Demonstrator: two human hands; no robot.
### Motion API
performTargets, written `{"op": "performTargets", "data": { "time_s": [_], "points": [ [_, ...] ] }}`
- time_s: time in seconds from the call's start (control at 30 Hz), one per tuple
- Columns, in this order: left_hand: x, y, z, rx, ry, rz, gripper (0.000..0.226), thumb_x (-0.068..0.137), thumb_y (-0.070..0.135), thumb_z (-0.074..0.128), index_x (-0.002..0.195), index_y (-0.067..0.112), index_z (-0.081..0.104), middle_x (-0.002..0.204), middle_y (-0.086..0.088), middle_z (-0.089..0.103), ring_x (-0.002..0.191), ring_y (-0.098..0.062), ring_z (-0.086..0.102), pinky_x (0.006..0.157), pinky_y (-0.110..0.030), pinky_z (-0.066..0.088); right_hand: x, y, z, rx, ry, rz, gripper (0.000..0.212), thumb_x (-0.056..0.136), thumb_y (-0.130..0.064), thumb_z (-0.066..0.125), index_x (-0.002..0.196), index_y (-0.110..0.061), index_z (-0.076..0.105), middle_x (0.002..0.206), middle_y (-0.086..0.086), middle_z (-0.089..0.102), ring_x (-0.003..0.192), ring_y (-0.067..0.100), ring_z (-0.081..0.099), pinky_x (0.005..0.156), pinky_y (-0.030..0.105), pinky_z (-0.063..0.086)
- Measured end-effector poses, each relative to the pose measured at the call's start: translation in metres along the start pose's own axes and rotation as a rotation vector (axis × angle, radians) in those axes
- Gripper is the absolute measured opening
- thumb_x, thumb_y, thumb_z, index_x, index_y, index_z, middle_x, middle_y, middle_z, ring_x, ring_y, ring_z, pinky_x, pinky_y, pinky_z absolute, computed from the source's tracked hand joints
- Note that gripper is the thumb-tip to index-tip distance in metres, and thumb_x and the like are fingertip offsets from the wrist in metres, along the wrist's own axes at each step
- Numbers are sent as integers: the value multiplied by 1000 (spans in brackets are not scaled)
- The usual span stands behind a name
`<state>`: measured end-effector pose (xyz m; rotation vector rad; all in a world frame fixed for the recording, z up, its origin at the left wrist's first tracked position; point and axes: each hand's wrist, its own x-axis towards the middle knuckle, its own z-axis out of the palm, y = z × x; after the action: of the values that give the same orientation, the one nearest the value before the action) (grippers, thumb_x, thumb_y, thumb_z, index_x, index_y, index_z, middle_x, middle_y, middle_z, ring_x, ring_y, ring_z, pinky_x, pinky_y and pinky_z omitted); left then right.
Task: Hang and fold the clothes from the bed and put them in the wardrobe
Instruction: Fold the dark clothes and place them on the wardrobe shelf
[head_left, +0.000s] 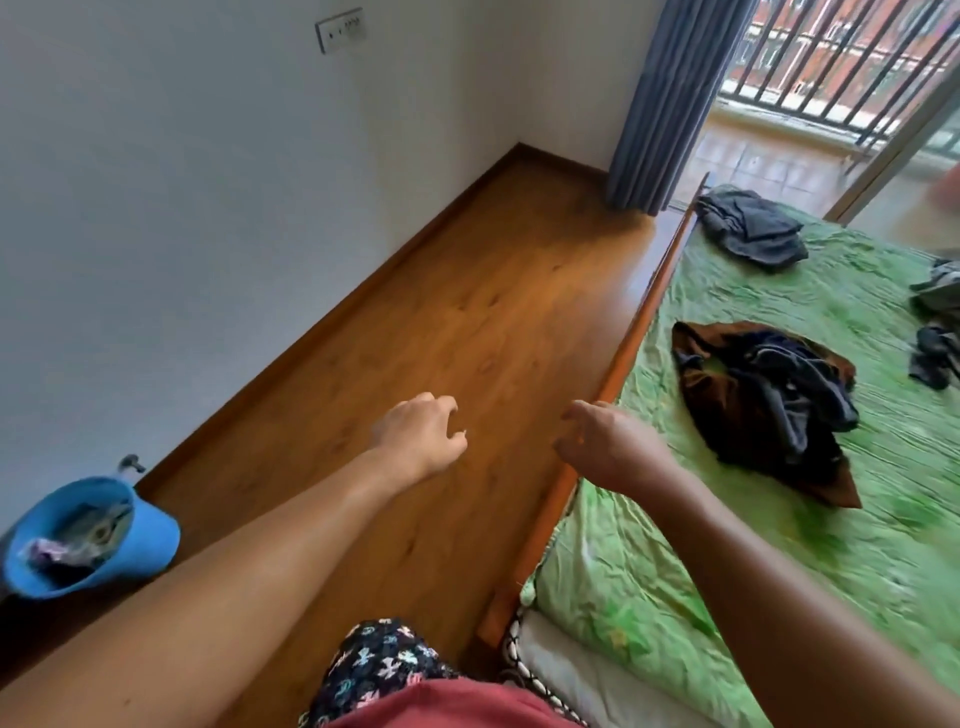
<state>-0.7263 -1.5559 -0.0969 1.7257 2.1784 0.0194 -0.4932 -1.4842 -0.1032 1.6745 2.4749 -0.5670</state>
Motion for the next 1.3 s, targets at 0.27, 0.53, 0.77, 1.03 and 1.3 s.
{"op": "performTargets", "data": {
  "time_s": [0.27,0.53,0.77,1.03,1.3],
  "points": [
    [102,-90,-30,24,-41,135,47,97,47,52,140,29,50,135,3,56,116,-21,59,89,-40,57,95,-68,6,21,38,149,44,87,-53,54,126,-32,58,115,1,64,105,24,64,75,32,52],
    [196,-119,-61,65,-69,291,49,96,48,55,141,28,50,135,3,56,114,-20,60,84,-37,59,134,-85,-11,75,45,357,44,89,-65,51,119,-34,57,112,-3,63,102,22,62,75,34,52],
    [272,-26,-48,105,-100,569,46,94,49,58,133,27,56,125,3,61,105,-19,63,77,-35,60,128,-25,-28,166,75,610,48,89,-61,54,128,-33,57,129,4,64,116,24,61,91,39,52],
    [355,132,-38,180,-190,839,32,91,48,52,115,28,58,98,6,53,93,-21,59,65,-35,48,144,83,-57,268,145,827,50,91,-57,57,133,-30,56,131,5,62,120,26,59,95,39,51],
    [403,301,-4,259,-299,1069,43,89,46,57,125,21,56,119,-2,58,110,-27,59,81,-40,54,137,203,-92,362,139,1029,51,94,-54,54,136,-26,54,136,8,59,123,30,58,95,39,51]
  ]
}}
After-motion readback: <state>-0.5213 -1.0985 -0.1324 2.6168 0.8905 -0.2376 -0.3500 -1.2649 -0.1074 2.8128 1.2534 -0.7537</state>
